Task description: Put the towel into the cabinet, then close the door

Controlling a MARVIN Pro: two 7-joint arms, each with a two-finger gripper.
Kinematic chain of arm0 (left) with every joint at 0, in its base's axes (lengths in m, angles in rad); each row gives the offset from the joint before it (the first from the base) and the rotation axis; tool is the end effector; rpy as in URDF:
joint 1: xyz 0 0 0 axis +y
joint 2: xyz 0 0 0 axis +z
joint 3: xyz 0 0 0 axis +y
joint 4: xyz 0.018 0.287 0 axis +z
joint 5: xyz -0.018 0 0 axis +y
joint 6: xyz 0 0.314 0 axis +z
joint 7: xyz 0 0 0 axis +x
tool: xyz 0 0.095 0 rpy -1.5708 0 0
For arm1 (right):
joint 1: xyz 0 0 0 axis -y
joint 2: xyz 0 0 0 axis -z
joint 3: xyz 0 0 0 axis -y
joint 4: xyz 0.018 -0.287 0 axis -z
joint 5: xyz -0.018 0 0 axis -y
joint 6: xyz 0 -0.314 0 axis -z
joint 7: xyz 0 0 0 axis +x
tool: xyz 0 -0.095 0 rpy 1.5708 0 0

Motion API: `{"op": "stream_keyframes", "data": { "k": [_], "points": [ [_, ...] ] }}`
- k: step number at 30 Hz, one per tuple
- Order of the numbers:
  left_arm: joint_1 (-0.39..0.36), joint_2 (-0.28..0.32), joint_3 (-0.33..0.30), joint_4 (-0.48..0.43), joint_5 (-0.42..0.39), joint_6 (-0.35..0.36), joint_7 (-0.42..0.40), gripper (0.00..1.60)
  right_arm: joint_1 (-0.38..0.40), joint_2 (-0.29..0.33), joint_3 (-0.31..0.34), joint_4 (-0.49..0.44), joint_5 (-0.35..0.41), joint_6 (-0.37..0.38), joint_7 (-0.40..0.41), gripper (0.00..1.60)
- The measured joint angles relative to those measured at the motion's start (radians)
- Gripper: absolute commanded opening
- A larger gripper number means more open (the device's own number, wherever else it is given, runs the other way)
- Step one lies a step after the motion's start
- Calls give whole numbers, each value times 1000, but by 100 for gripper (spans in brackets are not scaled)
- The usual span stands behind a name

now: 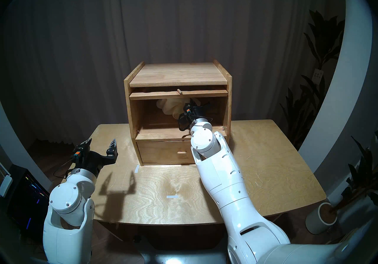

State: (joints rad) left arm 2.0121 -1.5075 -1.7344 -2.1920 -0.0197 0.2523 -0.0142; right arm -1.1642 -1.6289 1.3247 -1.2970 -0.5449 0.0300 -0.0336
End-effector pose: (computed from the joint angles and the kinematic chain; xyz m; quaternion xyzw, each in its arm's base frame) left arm 0.2980 0.0641 -0.2300 -0.7284 -0.0015 -0.6812 0.0741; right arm 0.5251 0.1190 -0.2197 0.6090 0.2555 0.7377 0.1398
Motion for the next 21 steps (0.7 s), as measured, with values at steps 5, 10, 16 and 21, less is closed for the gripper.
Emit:
{"op": "stream_keyframes", "data": {
  "k": [5,10,16,21],
  "points": [
    [0,0,0,0,0,0,0,160,40,-4,1,59,-13,-3,-17,0],
    [0,0,0,0,0,0,0,160,84,-11,7,125,-25,-9,-36,0],
    [0,0,0,0,0,0,0,160,116,-13,9,163,-34,-23,-46,160],
    [0,0,0,0,0,0,0,160,104,-7,-5,118,-47,-32,-47,160]
  ]
}}
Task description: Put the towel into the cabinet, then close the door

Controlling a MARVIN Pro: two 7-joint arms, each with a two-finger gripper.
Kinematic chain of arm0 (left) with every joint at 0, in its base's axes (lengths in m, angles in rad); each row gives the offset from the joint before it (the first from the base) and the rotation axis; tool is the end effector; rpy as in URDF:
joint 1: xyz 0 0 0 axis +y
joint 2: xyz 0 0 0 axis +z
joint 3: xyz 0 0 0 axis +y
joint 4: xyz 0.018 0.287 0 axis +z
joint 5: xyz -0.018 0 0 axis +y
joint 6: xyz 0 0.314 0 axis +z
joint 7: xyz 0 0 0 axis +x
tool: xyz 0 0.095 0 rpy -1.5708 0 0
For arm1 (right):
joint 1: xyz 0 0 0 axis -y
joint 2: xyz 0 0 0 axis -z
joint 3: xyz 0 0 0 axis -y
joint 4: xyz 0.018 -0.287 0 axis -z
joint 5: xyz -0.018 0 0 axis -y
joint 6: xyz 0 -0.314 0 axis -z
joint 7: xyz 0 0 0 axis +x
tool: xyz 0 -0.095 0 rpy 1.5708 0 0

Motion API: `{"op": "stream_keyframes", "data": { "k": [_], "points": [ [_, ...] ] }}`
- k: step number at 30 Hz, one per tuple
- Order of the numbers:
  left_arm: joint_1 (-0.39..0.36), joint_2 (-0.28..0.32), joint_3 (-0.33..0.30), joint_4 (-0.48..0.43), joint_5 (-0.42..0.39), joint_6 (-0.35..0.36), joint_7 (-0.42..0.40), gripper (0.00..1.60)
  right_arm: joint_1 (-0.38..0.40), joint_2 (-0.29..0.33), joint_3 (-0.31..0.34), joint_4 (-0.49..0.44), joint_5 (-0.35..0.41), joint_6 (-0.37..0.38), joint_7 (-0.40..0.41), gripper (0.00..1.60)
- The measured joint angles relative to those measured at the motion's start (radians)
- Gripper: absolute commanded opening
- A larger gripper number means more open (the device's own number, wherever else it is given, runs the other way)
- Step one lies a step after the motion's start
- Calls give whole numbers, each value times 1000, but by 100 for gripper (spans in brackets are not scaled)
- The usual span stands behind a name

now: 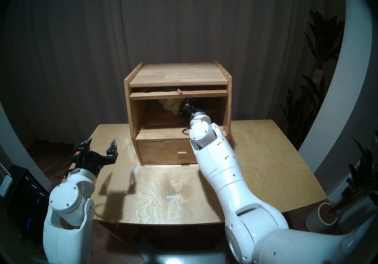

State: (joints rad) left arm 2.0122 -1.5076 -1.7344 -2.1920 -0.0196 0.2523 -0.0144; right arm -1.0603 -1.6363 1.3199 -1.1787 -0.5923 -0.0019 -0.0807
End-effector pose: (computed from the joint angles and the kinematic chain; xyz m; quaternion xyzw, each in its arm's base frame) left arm 0.2980 0.0641 -0.2301 -0.7284 -0.0014 -0.6811 0.0740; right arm 0.5507 0.1205 -0.2060 0.5883 0.2644 0.7445 0.1722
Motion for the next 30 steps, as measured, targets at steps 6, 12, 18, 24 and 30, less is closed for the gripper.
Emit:
{"op": "stream_keyframes", "data": {
  "k": [6,12,18,24,30],
  "points": [
    [0,0,0,0,0,0,0,160,-55,30,-11,-71,-19,-9,-5,160],
    [0,0,0,0,0,0,0,160,-122,78,-24,-145,-42,-28,-2,160],
    [0,0,0,1,0,0,0,160,-184,121,-37,-213,-57,-58,1,160],
    [0,0,0,1,0,0,0,160,-231,153,-37,-283,-59,-67,24,160],
    [0,0,0,1,0,0,0,160,-254,154,10,-342,4,14,128,0]
  ]
}}
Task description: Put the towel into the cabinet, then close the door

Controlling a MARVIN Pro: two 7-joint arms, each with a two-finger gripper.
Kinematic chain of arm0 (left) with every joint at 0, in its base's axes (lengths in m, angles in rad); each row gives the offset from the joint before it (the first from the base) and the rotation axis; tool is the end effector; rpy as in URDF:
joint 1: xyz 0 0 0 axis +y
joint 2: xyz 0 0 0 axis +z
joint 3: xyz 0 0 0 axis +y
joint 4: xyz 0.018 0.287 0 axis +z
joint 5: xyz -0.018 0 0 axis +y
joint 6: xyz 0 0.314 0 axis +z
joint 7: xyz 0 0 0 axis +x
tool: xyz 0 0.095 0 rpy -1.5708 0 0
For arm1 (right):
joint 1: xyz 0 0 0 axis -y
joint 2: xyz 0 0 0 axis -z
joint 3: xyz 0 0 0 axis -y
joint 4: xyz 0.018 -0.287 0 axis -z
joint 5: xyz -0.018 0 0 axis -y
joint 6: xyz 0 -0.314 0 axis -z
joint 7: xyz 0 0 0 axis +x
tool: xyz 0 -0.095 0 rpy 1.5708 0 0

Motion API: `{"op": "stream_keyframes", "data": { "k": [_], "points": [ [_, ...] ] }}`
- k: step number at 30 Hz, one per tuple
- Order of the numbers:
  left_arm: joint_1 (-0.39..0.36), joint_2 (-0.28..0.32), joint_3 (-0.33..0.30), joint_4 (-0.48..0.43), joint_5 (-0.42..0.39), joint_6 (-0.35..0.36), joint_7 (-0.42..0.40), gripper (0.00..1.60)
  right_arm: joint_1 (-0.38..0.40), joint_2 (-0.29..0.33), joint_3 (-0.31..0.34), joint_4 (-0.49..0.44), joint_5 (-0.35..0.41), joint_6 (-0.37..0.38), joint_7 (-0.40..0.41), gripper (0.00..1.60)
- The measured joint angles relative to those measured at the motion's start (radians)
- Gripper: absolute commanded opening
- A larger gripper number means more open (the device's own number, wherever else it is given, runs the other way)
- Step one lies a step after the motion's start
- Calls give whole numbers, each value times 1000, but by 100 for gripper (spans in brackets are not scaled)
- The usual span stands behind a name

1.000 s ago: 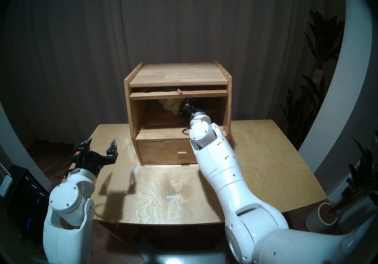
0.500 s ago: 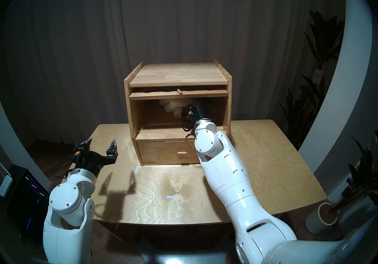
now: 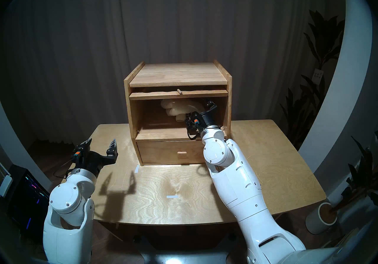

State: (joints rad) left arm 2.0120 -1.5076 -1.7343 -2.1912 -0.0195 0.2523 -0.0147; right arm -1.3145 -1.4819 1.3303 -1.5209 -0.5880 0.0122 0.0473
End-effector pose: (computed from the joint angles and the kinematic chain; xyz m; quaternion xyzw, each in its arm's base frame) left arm 0.2981 0.0641 -0.2303 -0.7286 -0.0013 -0.6809 0.0739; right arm 0.4842 0.0747 -0.2213 0.5758 0.3162 0.7330 0.1766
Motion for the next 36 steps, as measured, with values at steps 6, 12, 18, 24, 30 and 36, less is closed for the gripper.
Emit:
{"op": "stream_keyframes", "data": {
  "k": [6,12,18,24,30,36],
  "points": [
    [0,0,0,0,0,0,0,160,27,-39,49,14,84,123,88,0],
    [0,0,0,0,0,0,0,160,66,-100,72,38,171,218,120,0],
    [0,0,0,0,0,0,0,160,116,-158,88,85,231,278,108,0],
    [0,0,0,0,0,0,0,160,153,-198,102,123,263,323,97,160],
    [0,0,0,0,0,0,0,160,147,-175,55,67,249,399,188,160],
    [0,0,0,1,0,0,0,160,117,-125,-18,-10,217,422,291,160]
  ]
}}
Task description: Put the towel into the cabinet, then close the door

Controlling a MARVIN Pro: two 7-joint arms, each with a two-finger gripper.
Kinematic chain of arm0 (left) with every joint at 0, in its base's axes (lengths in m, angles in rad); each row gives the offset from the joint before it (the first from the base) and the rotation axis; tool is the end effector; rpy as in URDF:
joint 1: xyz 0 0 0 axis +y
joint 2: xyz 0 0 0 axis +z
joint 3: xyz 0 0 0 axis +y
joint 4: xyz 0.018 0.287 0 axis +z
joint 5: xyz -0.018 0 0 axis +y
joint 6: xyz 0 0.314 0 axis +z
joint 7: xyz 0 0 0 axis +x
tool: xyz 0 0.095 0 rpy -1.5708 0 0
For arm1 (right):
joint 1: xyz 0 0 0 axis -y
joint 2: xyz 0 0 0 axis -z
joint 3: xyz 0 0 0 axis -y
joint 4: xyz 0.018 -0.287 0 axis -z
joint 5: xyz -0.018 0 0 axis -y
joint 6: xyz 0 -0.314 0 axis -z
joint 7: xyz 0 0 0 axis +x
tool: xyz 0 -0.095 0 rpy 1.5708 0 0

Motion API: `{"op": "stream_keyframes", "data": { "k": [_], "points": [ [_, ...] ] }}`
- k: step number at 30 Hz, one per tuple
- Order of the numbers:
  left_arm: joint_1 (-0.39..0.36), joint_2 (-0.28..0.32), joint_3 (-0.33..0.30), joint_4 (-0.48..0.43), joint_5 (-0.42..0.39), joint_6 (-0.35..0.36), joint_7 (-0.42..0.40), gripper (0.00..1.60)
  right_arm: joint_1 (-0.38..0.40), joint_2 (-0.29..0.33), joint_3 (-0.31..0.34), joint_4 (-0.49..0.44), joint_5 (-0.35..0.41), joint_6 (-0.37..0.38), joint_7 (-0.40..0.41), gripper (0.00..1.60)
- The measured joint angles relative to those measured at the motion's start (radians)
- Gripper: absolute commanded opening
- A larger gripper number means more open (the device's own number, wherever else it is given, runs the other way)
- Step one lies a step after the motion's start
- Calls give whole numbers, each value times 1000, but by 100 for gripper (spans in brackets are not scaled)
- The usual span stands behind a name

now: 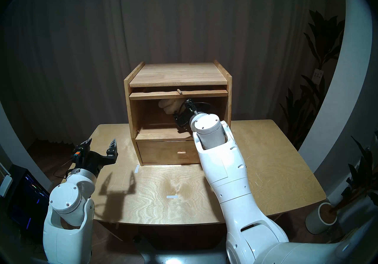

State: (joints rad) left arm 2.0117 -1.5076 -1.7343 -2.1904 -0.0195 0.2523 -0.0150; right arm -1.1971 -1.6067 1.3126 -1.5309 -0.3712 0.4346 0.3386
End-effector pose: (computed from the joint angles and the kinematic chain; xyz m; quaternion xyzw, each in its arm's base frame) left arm 0.2982 0.0641 -0.2306 -0.7288 -0.0013 -0.6807 0.0738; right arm 0.4981 0.1331 -0.1944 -0.7151 -0.2942 -0.6339 0.0132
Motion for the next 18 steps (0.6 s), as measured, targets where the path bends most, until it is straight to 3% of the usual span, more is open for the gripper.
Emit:
{"op": "stream_keyframes", "data": {
  "k": [8,18],
  "points": [
    [0,0,0,2,0,0,0,160,-33,52,-24,-90,-17,16,75,160],
    [-1,0,0,4,1,0,-1,160,-70,109,21,-208,-19,7,117,160]
  ]
}}
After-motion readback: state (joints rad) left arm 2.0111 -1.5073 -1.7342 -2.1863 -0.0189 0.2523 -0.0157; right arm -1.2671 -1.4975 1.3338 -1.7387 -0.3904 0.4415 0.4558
